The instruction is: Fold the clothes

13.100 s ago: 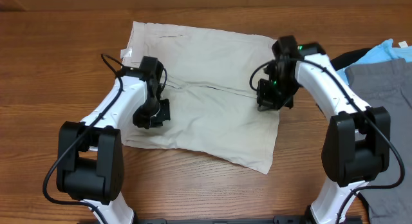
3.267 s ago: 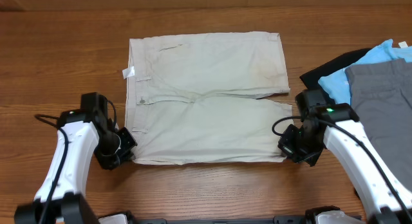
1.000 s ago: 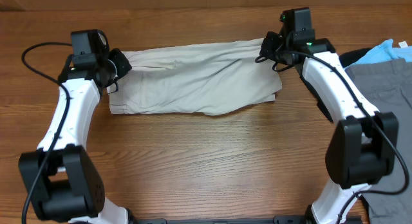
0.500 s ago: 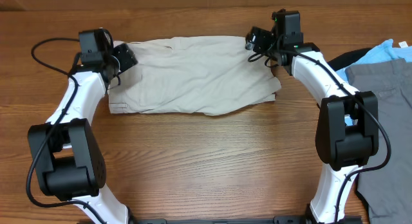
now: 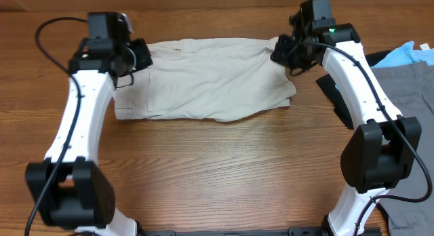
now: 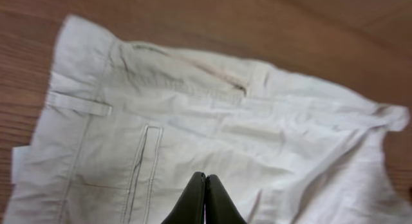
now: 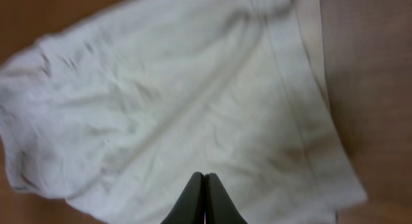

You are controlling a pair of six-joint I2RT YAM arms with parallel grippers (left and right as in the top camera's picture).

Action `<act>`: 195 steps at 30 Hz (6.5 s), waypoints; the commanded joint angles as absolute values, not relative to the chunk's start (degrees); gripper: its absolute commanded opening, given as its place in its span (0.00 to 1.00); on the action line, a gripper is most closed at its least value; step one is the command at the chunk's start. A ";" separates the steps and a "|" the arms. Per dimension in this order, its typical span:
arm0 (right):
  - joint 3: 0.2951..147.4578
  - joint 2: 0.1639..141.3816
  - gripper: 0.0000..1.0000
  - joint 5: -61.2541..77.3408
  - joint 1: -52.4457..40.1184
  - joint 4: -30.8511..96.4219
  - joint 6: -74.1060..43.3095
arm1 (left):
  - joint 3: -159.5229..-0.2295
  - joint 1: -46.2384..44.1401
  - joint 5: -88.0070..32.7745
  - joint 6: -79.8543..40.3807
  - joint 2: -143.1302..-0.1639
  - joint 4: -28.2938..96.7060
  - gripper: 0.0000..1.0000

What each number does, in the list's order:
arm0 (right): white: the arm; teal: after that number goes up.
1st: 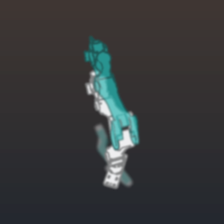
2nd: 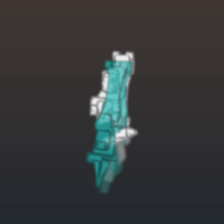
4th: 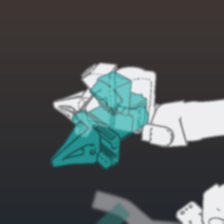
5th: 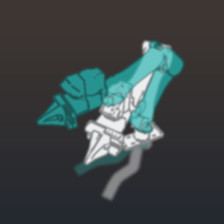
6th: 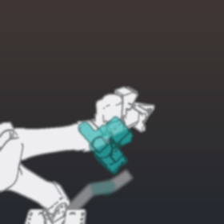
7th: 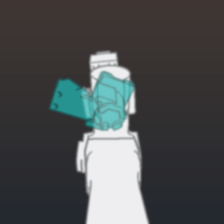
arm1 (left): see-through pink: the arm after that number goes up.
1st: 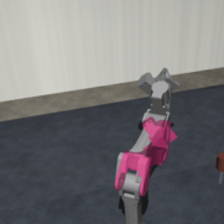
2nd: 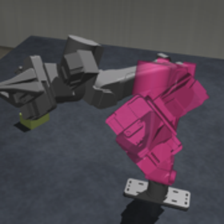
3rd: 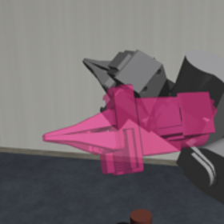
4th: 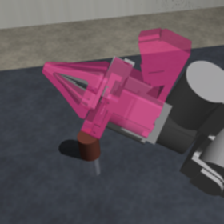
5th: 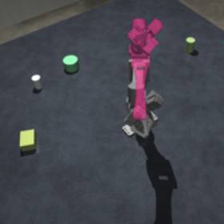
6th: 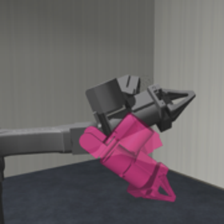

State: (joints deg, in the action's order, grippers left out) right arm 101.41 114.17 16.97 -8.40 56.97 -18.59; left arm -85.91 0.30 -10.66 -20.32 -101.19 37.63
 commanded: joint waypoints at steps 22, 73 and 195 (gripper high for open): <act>67.96 115.15 0.04 8.99 -8.56 38.11 -18.26 | -85.93 0.45 -3.86 -18.63 -123.15 21.34 0.15; 87.53 127.57 0.17 2.28 -8.56 8.10 -15.79 | -99.57 -0.40 -3.25 -17.74 -123.15 27.97 0.05; 86.21 120.36 0.08 21.54 -33.61 37.80 -28.77 | -131.74 4.14 -16.40 -3.84 -129.21 78.02 0.04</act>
State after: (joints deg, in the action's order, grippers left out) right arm 86.43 120.86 22.04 -33.85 38.17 -28.45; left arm -128.70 5.45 -16.80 -3.05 -129.25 77.21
